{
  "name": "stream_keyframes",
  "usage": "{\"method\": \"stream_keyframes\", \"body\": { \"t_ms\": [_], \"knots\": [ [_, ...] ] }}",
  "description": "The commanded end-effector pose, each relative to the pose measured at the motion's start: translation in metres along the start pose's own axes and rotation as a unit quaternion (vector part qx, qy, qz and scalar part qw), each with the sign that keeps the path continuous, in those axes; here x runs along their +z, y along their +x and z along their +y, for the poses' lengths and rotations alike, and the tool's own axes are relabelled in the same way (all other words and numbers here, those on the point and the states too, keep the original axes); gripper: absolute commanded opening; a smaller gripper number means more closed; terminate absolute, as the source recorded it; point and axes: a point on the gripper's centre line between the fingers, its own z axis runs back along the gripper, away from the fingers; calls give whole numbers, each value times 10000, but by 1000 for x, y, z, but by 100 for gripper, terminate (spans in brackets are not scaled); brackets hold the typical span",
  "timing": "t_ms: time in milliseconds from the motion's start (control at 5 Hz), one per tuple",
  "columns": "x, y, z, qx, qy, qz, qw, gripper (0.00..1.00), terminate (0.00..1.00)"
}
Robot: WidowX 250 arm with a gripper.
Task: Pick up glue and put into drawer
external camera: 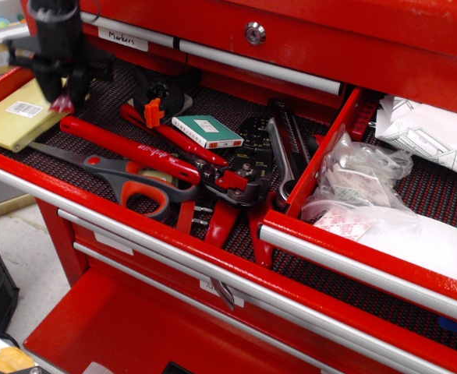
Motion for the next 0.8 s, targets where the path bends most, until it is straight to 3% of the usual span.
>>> {"method": "stream_keyframes", "body": {
  "t_ms": [0, 200, 400, 600],
  "knots": [
    [90, -32, -37, -560, 22, -1001, 9934, 0, 0],
    [116, -59, -68, -1029, -520, -872, 9895, 0, 0],
    [131, -85, -108, -1711, -259, -329, 9844, 0, 0],
    [149, -104, -150, -2548, -125, -146, 9668, 0, 0]
  ]
}}
